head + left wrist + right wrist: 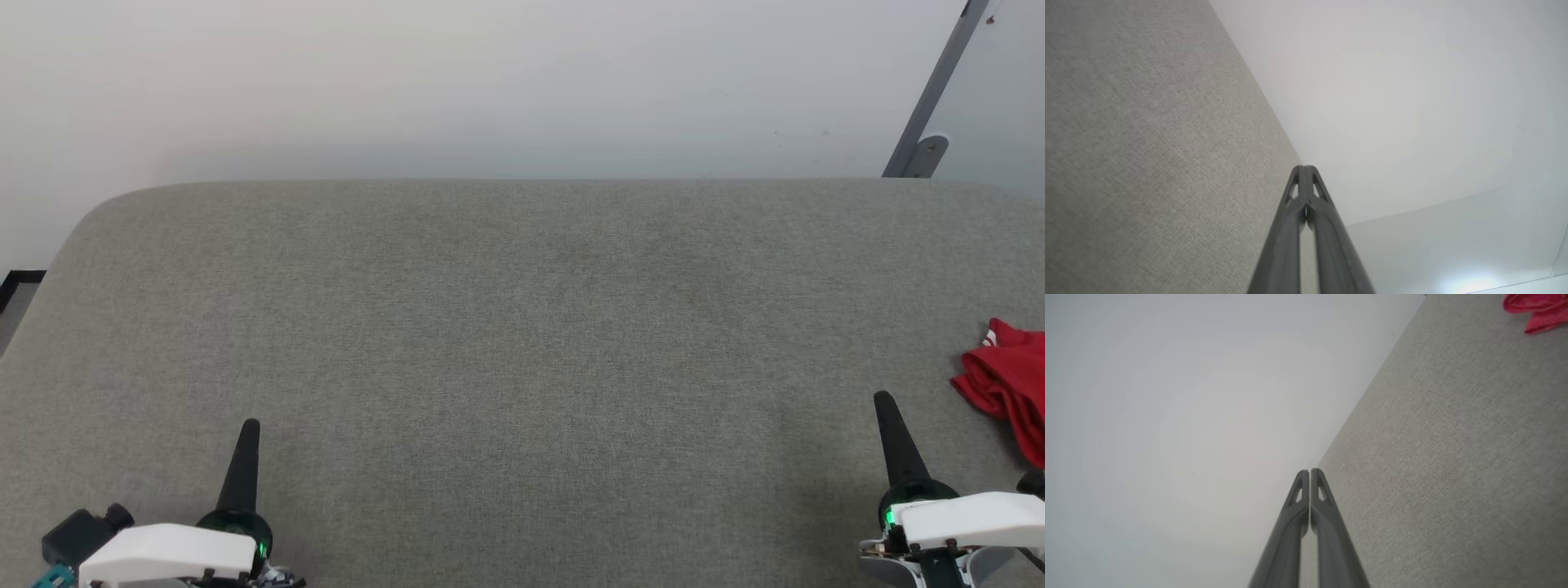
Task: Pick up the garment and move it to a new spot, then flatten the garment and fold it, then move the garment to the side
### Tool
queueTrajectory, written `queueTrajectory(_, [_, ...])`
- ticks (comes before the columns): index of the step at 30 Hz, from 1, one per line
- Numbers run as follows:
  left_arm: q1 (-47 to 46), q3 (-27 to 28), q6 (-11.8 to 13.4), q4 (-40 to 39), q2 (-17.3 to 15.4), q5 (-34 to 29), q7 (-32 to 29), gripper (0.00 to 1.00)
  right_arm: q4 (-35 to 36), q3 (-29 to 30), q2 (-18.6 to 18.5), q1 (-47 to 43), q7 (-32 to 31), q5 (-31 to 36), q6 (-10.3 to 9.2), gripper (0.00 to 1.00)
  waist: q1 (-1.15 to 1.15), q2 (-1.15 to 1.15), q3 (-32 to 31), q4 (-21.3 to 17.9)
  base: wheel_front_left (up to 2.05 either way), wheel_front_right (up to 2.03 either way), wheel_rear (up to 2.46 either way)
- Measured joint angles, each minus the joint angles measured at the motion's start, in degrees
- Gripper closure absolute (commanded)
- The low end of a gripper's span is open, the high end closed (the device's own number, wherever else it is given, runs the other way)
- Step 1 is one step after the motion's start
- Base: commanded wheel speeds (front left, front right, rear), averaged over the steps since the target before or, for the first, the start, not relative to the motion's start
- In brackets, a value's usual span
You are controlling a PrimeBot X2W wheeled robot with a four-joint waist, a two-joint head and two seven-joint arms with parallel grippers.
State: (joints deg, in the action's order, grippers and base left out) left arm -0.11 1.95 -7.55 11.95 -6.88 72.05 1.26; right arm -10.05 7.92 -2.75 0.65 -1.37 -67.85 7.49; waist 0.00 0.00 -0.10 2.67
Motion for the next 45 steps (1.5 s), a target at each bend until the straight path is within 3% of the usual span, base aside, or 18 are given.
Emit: queueTrajectory(45, [-4.5,2.9,0.0,1.7,2.9,17.3,-5.8,1.00,-3.3,-1.1,0.0,4.5,-4.3,-20.1,0.00,1.00,0.00,0.00,0.2,-2.1,0.00,0.00,0.00])
